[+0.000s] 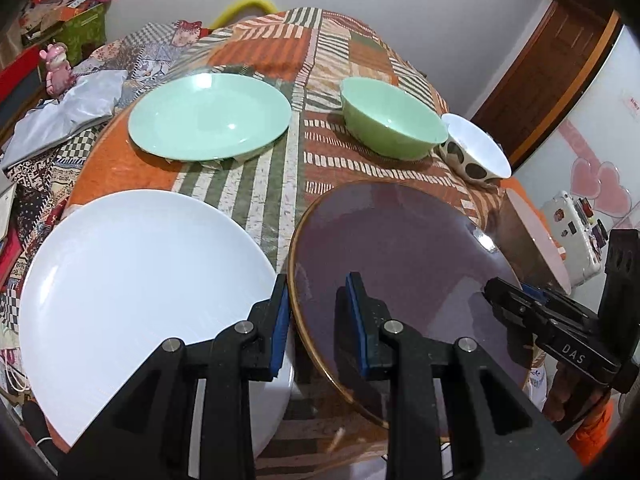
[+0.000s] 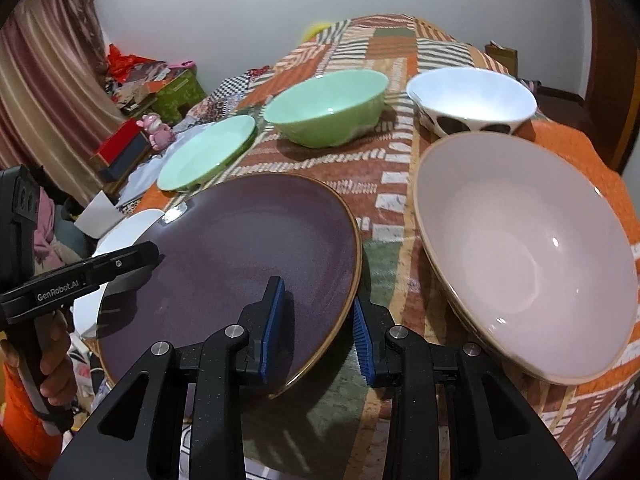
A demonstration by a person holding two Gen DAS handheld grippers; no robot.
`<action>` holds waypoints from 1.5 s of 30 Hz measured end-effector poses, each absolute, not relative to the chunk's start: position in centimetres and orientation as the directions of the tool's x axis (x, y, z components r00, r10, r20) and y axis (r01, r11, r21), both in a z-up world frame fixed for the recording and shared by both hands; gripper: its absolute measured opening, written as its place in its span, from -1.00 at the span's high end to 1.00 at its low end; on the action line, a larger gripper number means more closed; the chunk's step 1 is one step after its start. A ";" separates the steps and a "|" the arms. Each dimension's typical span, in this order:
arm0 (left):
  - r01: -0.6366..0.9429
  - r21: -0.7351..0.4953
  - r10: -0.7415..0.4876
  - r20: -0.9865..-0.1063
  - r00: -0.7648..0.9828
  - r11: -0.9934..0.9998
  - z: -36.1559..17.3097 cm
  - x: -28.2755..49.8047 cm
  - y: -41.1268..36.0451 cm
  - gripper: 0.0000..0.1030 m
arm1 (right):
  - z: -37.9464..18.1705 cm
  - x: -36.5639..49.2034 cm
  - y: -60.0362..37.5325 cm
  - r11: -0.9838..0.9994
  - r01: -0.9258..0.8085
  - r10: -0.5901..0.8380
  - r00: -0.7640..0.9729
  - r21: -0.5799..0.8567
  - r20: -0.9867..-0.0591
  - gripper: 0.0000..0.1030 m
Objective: Organize plates and bowls
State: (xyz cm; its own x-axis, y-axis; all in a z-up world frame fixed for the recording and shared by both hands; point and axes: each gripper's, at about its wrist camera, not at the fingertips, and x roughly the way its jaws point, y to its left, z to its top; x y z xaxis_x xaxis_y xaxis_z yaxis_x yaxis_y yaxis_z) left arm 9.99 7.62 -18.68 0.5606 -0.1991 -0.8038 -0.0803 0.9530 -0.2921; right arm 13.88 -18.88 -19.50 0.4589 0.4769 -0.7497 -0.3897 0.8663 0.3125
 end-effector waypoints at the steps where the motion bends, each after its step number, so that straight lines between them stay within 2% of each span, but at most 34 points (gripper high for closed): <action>1: -0.078 -0.291 -0.200 -0.805 0.558 0.954 -18.8 10.1 7.5 0.48 | -19.5 13.9 -18.9 0.869 -0.385 0.474 0.461 0.313 -0.750 0.43; 22: -0.083 -0.260 -0.181 -0.834 0.521 0.962 -20.7 12.4 6.8 0.48 | -19.9 14.0 -19.3 0.888 -0.350 0.443 0.476 0.298 -0.760 0.43; 32: -0.094 -0.226 -0.131 -0.801 0.584 0.970 -17.7 10.6 6.9 0.47 | -18.6 12.7 -19.6 0.893 -0.371 0.421 0.495 0.253 -0.760 0.35; 33: -0.097 -0.208 -0.111 -0.796 0.595 0.973 -17.2 10.1 6.9 0.46 | -18.3 12.5 -19.7 0.891 -0.376 0.426 0.496 0.255 -0.756 0.34; 37: -0.107 -0.174 -0.069 -0.774 0.629 0.979 -15.7 8.7 7.1 0.20 | -17.4 11.8 -19.3 0.879 -0.405 0.444 0.500 0.253 -0.743 0.30; 41: -0.126 -0.134 -0.016 -0.744 0.668 0.983 -14.0 7.0 7.6 0.19 | -16.1 11.3 -18.1 0.859 -0.451 0.471 0.508 0.243 -0.721 0.30; 43: -0.142 -0.118 0.012 -0.726 0.687 0.983 -13.1 6.0 8.2 0.05 | -15.5 11.1 -17.5 0.848 -0.473 0.484 0.511 0.238 -0.711 0.29; 45: -0.155 -0.103 0.036 -0.710 0.704 0.982 -12.5 5.1 8.7 -0.04 | -14.9 11.0 -16.6 0.836 -0.499 0.497 0.514 0.228 -0.699 0.21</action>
State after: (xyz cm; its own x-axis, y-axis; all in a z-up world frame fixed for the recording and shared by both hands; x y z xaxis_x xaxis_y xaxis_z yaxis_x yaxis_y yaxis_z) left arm 5.12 8.69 -12.49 0.7035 0.0363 -0.7097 -0.1550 0.9825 -0.1034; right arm 10.96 -16.60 -14.89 0.5143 0.4974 -0.6987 -0.4987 0.8362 0.2282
